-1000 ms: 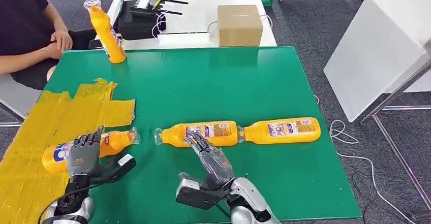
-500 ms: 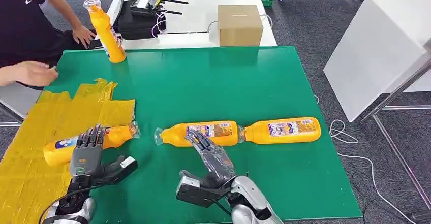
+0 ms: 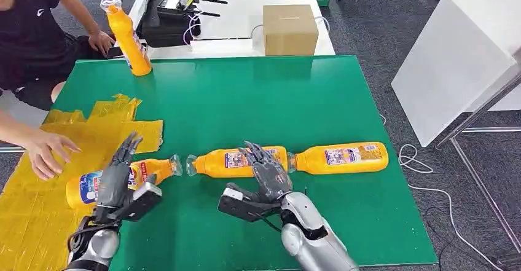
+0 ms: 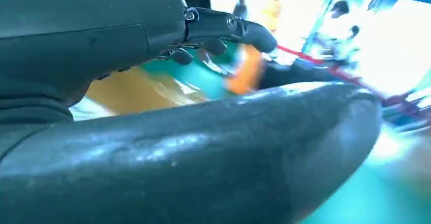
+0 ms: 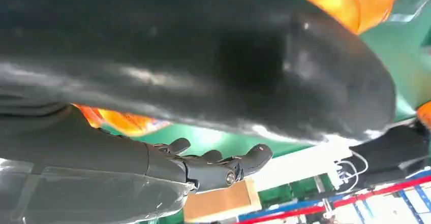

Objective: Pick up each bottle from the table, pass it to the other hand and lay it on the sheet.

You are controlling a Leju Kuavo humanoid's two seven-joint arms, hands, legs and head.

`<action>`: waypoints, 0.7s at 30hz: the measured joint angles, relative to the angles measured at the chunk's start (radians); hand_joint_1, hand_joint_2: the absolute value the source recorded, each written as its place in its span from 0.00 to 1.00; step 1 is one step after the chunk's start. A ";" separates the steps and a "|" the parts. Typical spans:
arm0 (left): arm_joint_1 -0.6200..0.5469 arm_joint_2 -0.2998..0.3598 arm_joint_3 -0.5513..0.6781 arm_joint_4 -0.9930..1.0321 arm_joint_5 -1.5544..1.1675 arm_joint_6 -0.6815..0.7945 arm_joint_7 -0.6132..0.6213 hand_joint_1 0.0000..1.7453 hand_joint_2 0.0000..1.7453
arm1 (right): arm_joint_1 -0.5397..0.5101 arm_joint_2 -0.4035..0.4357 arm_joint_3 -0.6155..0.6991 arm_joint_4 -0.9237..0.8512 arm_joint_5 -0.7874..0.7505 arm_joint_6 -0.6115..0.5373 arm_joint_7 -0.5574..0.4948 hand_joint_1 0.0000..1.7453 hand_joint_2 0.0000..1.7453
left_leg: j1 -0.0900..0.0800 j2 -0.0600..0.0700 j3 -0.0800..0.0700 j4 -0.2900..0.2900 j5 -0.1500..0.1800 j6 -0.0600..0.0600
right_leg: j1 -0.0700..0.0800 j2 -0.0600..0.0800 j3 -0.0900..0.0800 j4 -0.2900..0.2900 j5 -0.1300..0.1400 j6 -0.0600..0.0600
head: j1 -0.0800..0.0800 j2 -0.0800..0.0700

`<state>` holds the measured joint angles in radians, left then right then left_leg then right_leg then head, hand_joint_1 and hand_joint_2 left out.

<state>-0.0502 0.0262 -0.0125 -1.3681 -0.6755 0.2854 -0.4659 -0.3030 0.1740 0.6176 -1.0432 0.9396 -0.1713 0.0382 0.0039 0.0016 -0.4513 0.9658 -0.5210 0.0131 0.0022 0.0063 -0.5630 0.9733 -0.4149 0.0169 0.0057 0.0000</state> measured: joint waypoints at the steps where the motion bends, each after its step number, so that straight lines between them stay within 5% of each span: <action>1: 0.000 -0.017 0.012 -0.036 0.075 -0.049 -0.022 0.00 0.00 | -0.017 0.005 -0.003 0.019 0.010 0.000 0.004 0.00 1.00 | 0.000 0.000 0.000 0.000 0.000 0.000 | 0.000 0.000 0.000 0.000 0.000 0.000 | 0.000 0.000; 7: -0.001 -0.102 0.084 -0.168 0.349 -0.309 -0.080 0.00 0.00 | -0.127 0.038 -0.025 0.149 0.045 -0.012 0.035 0.00 1.00 | 0.000 0.000 0.001 0.000 0.000 0.000 | 0.000 0.000 0.000 0.000 0.000 0.000 | 0.000 0.000; 21: 0.000 -0.181 0.078 -0.243 0.351 -0.348 -0.076 0.00 0.00 | -0.272 0.132 -0.057 0.395 0.085 -0.019 0.045 0.00 1.00 | 0.000 0.000 0.000 0.000 0.000 0.000 | 0.000 0.000 0.000 0.000 0.000 0.000 | 0.000 0.000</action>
<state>-0.0502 -0.1549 0.0656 -1.6114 -0.3243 -0.0629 -0.5417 -0.5753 0.3060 0.5604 -0.6485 1.0247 -0.1903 0.0836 0.0039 0.0016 -0.4510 0.9661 -0.5205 0.0130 0.0027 0.0062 -0.5634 0.9735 -0.4147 0.0172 0.0057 0.0000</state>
